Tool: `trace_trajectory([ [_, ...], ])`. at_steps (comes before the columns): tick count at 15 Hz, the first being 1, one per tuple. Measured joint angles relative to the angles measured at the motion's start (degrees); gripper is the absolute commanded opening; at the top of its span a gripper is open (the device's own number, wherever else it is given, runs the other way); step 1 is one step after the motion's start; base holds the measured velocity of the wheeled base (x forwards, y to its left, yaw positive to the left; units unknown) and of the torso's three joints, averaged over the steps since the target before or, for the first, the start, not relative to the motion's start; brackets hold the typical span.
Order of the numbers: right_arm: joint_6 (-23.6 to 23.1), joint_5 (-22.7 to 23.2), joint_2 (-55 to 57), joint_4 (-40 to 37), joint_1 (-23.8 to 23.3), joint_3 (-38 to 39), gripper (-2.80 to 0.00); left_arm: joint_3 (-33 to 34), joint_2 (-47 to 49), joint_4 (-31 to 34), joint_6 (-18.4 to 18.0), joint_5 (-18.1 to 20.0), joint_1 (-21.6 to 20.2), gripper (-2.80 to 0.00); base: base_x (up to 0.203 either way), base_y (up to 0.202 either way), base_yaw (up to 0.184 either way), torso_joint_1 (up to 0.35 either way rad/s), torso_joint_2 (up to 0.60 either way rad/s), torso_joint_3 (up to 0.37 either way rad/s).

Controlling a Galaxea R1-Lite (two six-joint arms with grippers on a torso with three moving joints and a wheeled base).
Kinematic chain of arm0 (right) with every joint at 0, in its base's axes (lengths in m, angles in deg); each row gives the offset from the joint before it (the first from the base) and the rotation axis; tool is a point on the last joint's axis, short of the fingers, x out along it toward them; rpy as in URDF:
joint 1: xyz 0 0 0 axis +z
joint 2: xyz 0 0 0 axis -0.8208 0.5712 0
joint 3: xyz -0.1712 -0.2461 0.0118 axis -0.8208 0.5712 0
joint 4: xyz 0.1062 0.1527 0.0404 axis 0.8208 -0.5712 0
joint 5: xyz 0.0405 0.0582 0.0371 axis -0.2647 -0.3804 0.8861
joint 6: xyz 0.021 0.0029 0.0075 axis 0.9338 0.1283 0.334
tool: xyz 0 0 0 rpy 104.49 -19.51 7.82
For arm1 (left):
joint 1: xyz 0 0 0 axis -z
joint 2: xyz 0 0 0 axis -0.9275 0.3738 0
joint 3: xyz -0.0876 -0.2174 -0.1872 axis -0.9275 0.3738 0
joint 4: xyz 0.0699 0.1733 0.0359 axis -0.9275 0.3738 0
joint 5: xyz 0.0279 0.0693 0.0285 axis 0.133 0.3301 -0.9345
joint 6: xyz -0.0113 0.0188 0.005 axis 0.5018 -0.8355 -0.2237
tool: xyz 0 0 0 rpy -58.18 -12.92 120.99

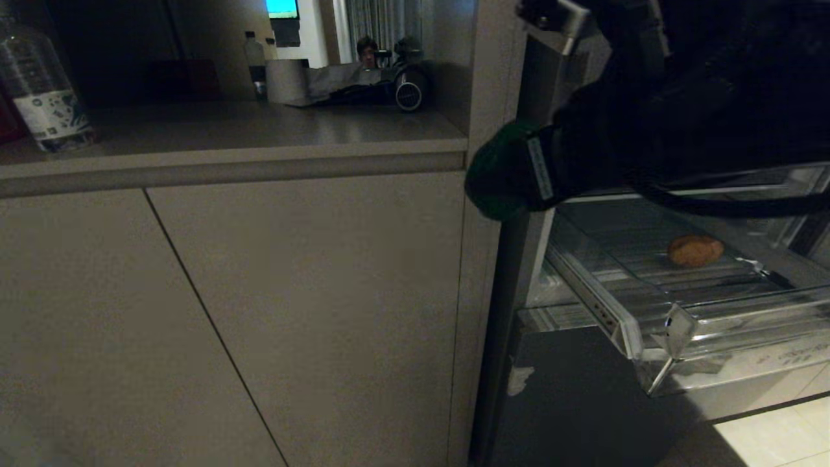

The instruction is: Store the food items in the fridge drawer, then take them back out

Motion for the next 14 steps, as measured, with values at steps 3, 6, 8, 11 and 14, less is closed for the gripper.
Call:
trace_trajectory([
  [3,-2.19,1.12,6.17,12.42,2.47,-3.39,-2.8,0.0,-0.02,0.0,0.01,0.0,0.0,-2.8,0.0,0.0,0.0,0.0,0.0,0.0],
  [6,-3.24,1.29,10.5,26.73,3.24,-3.8,-2.8,0.0,-0.02,0.0,0.01,0.0,0.0,-2.8,0.0,0.0,0.0,0.0,0.0,0.0],
  [8,-4.14,1.13,12.47,35.27,3.25,-3.56,-2.8,0.0,-0.02,0.0,-0.01,0.0,0.0,-2.8,0.0,0.0,0.0,0.0,0.0,0.0],
  [11,-5.69,0.81,13.55,38.49,3.28,-3.09,-2.8,0.0,-0.02,0.0,0.01,0.0,0.0,-2.8,0.0,0.0,0.0,0.0,0.0,0.0],
  [14,-8.83,0.74,12.33,38.57,3.13,-2.26,-2.8,0.0,-0.02,0.0,0.01,0.01,0.02,-2.8,0.0,0.0,0.0,0.0,0.0,0.0],
])
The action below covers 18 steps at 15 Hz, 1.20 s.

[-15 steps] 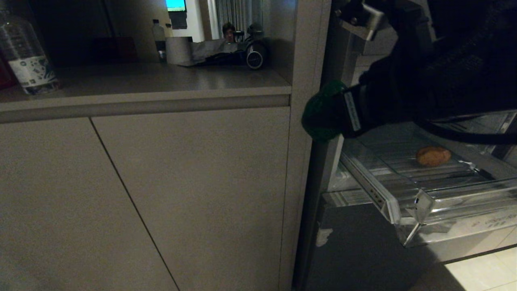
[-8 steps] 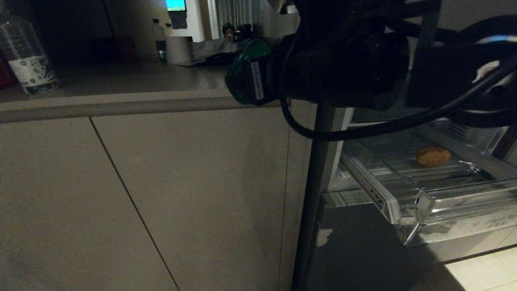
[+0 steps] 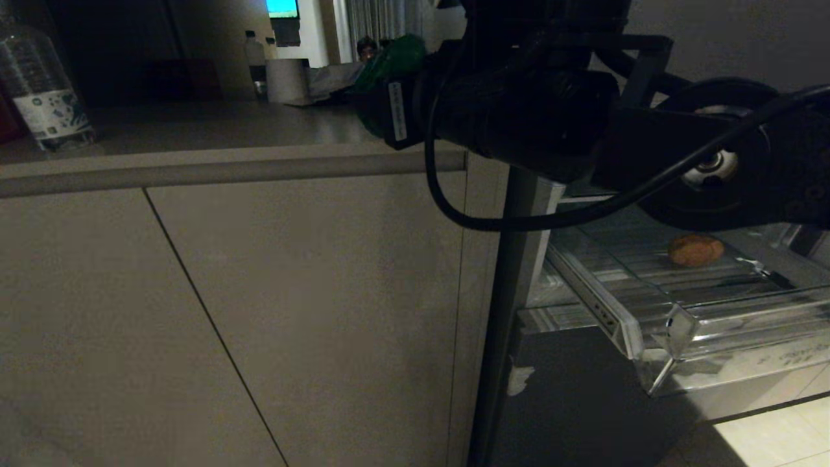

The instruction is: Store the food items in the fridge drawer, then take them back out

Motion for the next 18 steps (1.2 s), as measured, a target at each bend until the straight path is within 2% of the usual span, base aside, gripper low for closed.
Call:
trace_trajectory([
  [4,-0.66,0.26,-1.19,0.0,-0.02,0.49,-2.8,0.0,0.0,0.0,0.0,-0.01,-0.02,-2.8,0.0,0.0,0.0,0.104,-0.25,-0.146],
  [14,-0.54,0.27,-1.36,0.01,-0.43,0.57,-2.8,0.0,0.0,-0.02,-0.02,-0.01,-0.02,-2.8,0.0,0.0,0.0,0.24,-0.55,-0.311],
  [18,-0.53,0.6,0.76,1.32,-2.46,0.52,-2.8,0.0,0.0,-0.01,-0.01,-0.01,-0.02,-2.8,0.0,0.0,0.0,0.098,-0.2,-0.112],
])
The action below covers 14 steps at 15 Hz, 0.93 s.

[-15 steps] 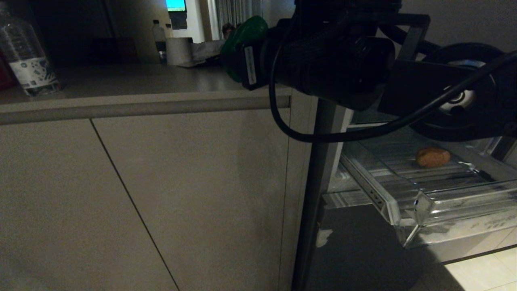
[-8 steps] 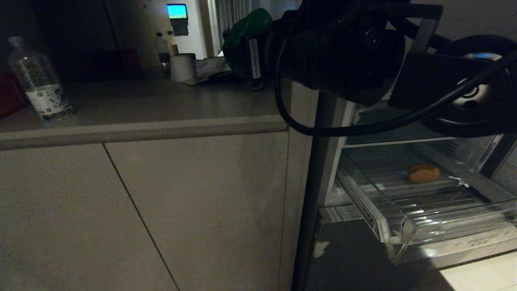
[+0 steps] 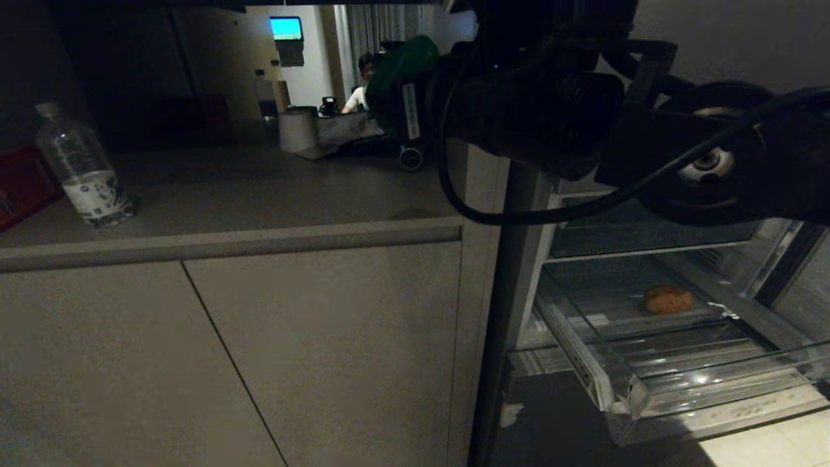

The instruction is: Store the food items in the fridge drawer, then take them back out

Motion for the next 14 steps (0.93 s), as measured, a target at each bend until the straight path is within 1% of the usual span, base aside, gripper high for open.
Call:
trace_trajectory([
  [6,-0.45,1.98,9.43,13.57,-6.07,-0.86,-2.8,-0.01,0.0,0.0,0.01,0.0,0.0,-2.8,0.0,0.0,0.0,0.0,0.0,0.0],
  [9,-0.75,0.94,13.57,21.23,-7.04,-1.07,-2.8,-0.01,0.0,0.0,0.0,0.0,0.0,-2.8,0.0,0.0,0.0,0.0,0.0,0.0],
  [14,-1.77,1.41,19.37,28.55,-8.81,-1.07,-2.8,-0.01,0.0,0.01,-0.01,-0.01,0.02,-2.8,0.0,0.0,0.0,0.0,0.0,0.0],
])
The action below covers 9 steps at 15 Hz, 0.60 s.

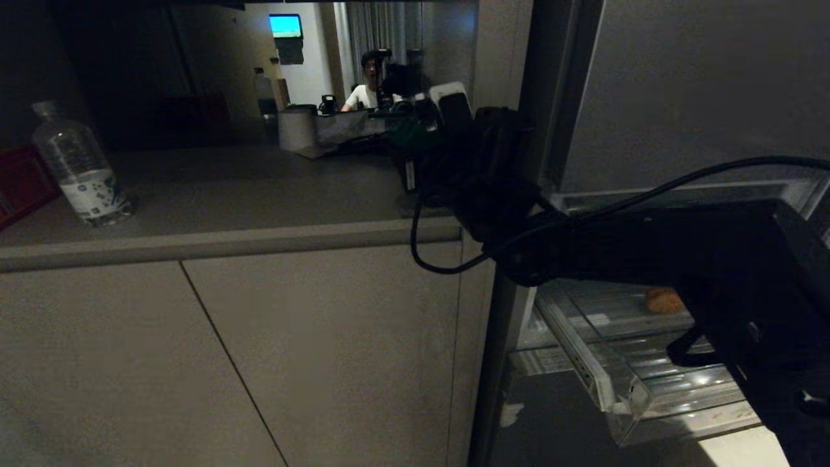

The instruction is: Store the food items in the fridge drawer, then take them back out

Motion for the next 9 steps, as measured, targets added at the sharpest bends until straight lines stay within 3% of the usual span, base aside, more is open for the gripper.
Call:
trace_trajectory([
  [6,-0.8,0.86,4.25,2.47,-0.69,-0.11,-2.8,0.0,0.0,0.0,0.02,0.01,-0.05,-2.8,0.0,0.0,0.0,0.0,0.0,0.0],
  [7,-0.83,0.86,4.59,2.47,-0.61,-0.11,0.0,0.01,0.0,-0.01,0.01,0.01,-0.02,-2.8,0.0,0.0,0.0,0.0,0.0,0.0],
  [9,-0.91,0.88,5.41,2.45,-0.41,-0.17,0.0,0.01,0.0,-0.02,0.02,0.01,-0.02,-2.8,0.0,0.0,0.0,0.0,0.0,0.0],
])
